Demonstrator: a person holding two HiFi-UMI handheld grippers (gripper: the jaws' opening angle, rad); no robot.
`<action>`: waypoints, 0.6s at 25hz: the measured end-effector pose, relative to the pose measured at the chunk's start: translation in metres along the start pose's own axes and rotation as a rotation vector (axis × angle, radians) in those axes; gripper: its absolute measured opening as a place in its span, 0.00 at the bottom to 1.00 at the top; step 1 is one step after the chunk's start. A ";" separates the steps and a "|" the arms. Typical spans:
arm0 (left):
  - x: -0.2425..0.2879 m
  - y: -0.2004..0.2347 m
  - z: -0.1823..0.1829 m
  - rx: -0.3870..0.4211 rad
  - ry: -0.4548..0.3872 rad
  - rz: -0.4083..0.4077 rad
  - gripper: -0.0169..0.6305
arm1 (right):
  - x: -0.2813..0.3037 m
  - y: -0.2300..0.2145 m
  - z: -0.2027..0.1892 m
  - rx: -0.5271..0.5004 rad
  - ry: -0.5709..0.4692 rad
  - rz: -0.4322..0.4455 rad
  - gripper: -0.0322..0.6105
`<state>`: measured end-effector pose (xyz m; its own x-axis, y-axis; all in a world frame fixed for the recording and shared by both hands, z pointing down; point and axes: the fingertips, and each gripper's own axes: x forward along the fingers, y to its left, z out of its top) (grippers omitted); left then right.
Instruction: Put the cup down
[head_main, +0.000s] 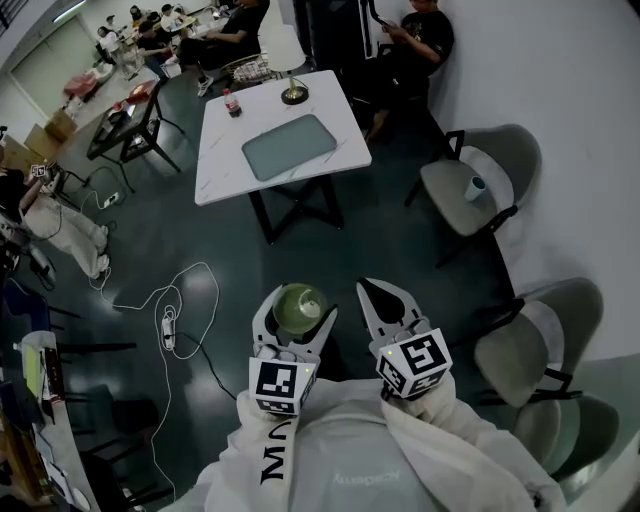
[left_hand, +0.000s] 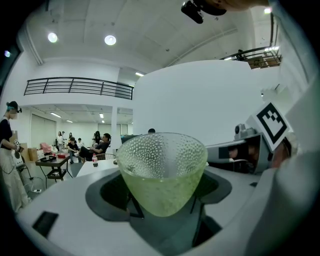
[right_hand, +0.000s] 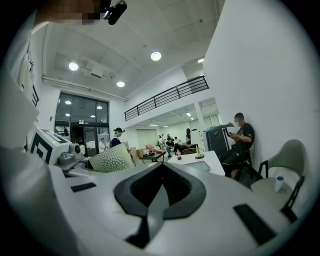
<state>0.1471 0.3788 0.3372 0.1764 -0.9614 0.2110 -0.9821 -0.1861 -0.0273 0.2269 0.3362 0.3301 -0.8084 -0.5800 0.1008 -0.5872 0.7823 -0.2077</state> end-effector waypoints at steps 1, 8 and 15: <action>0.004 0.007 0.000 -0.002 0.000 0.004 0.62 | 0.007 -0.001 0.000 -0.001 0.003 0.001 0.06; 0.042 0.056 0.001 -0.011 0.014 0.010 0.62 | 0.068 -0.016 0.004 0.002 0.024 -0.001 0.06; 0.089 0.109 0.006 -0.026 0.037 -0.005 0.62 | 0.134 -0.034 0.008 0.017 0.057 -0.021 0.06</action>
<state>0.0562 0.2720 0.3471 0.1796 -0.9521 0.2475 -0.9826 -0.1856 -0.0009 0.1390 0.2299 0.3435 -0.7971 -0.5821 0.1606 -0.6038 0.7659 -0.2210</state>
